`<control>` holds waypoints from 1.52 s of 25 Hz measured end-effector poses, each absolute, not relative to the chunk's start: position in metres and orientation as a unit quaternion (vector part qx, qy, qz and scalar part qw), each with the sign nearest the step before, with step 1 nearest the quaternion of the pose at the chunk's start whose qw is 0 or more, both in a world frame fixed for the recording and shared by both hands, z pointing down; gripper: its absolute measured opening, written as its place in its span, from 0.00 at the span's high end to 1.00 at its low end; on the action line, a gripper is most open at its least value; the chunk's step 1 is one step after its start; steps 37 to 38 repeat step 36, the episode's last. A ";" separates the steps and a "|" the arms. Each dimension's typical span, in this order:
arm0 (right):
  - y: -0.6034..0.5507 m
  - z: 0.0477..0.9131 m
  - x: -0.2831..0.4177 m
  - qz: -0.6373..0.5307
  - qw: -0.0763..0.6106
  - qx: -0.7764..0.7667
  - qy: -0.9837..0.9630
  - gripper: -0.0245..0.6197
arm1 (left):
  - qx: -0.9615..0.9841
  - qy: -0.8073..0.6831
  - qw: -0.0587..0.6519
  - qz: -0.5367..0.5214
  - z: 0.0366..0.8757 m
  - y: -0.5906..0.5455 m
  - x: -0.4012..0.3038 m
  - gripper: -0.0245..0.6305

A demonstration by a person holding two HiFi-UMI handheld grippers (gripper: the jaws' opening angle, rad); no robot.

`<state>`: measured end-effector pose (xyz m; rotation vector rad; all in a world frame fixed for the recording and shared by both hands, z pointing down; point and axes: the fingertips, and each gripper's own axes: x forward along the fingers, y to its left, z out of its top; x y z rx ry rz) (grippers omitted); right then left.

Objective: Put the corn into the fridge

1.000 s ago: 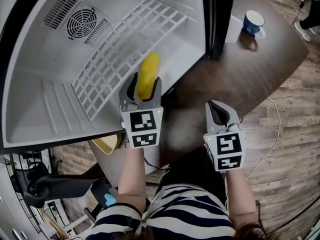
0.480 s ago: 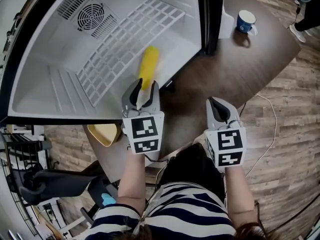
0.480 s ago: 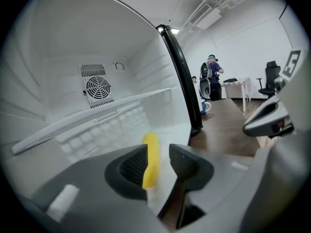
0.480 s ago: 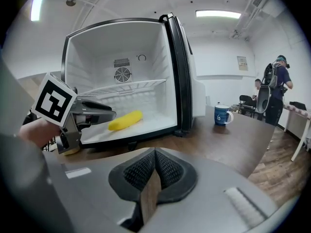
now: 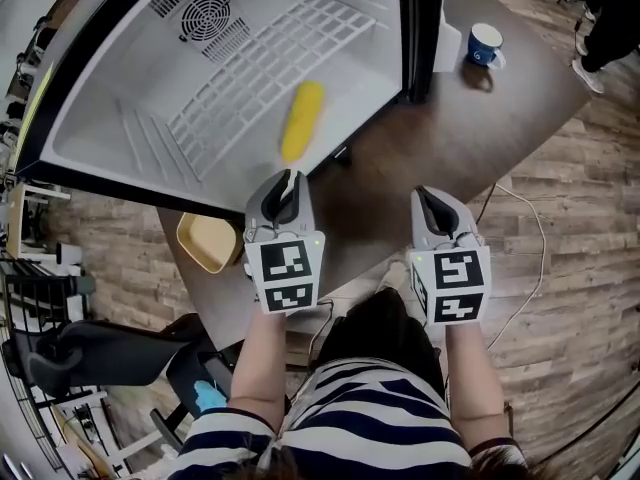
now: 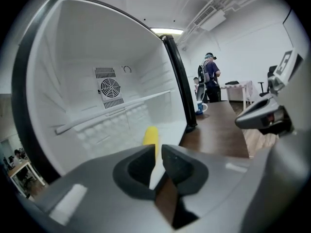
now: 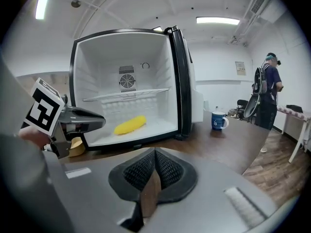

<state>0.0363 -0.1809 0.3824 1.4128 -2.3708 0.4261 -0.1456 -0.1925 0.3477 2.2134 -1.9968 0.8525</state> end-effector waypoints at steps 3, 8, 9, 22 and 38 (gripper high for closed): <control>-0.176 0.376 0.039 0.147 0.173 0.503 -0.834 0.97 | 0.711 -0.648 0.023 0.272 0.344 -0.180 -0.148 0.96; -0.169 0.367 0.041 0.139 0.169 0.510 -0.832 0.97 | 0.705 -0.654 0.023 0.273 0.341 -0.164 -0.153 0.96; -0.169 0.367 0.041 0.137 0.168 0.511 -0.832 0.97 | 0.705 -0.654 0.026 0.273 0.343 -0.162 -0.153 0.96; -0.150 0.342 0.036 0.120 0.157 0.507 -0.839 0.97 | 0.701 -0.661 0.027 0.267 0.324 -0.131 -0.161 0.96; -0.108 0.335 0.032 0.117 0.145 0.505 -0.843 0.97 | 0.695 -0.674 0.028 0.250 0.316 -0.076 -0.174 0.96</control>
